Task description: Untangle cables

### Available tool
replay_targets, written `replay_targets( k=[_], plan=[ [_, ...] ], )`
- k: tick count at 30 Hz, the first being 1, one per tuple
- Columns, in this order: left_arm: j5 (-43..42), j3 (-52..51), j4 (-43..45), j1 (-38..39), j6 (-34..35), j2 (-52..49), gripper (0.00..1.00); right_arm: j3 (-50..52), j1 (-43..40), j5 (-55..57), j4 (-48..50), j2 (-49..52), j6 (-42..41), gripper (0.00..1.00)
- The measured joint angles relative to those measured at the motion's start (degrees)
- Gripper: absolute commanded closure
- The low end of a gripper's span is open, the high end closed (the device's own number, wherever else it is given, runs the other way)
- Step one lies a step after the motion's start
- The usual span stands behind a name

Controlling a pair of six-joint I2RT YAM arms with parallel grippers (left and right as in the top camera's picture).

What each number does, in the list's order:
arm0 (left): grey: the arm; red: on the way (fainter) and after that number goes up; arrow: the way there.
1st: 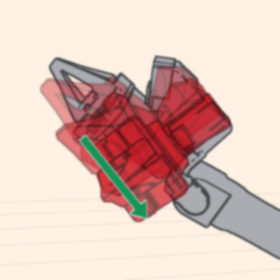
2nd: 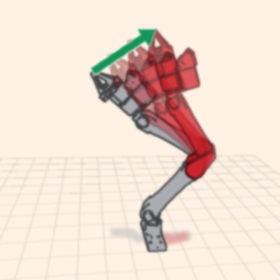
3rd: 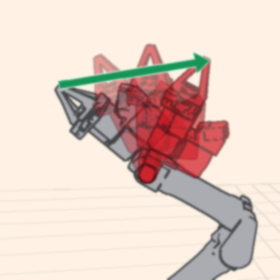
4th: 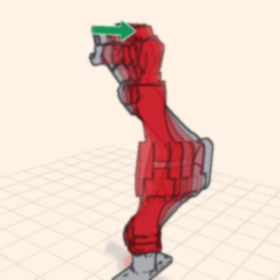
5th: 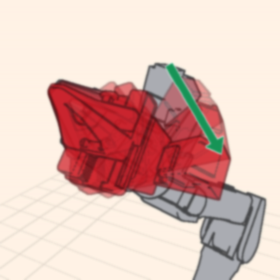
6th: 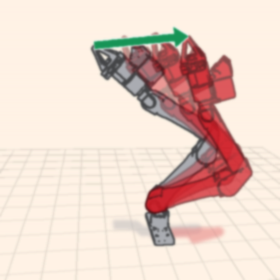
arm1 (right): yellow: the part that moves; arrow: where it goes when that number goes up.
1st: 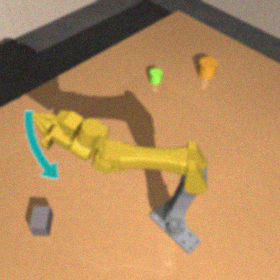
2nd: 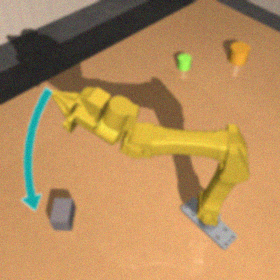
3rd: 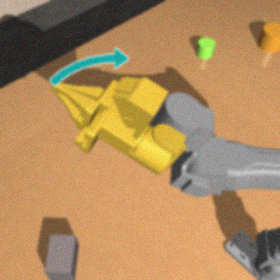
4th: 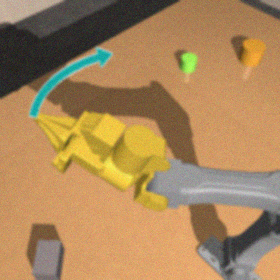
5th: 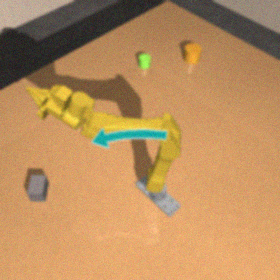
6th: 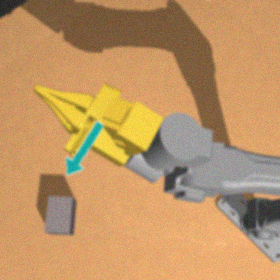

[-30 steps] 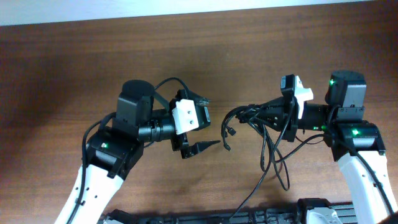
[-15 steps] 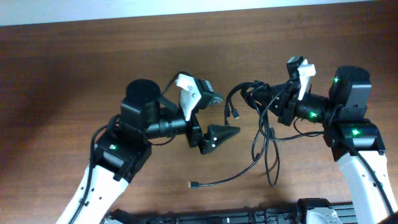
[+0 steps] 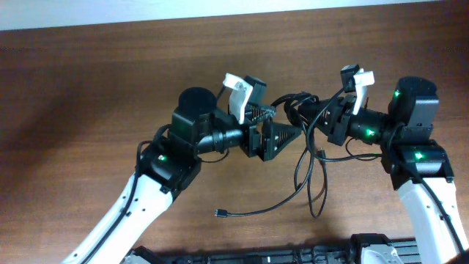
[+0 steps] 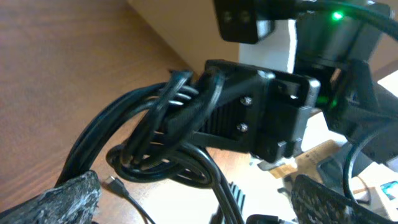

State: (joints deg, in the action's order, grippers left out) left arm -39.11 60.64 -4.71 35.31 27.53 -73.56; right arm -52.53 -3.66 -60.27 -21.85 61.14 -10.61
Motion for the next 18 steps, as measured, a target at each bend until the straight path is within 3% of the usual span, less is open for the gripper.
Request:
replay_targets(
  k=[14,18],
  plan=[
    [5.38,0.0,1.7,0.04,4.28,-0.98,0.0,0.02,0.0,-3.93,0.94,0.0,-0.15,0.96],
    [5.97,0.0,2.23,0.04,5.68,-0.98,0.04,0.02,0.0,-4.33,0.94,0.0,-0.15,0.96]
  ],
)
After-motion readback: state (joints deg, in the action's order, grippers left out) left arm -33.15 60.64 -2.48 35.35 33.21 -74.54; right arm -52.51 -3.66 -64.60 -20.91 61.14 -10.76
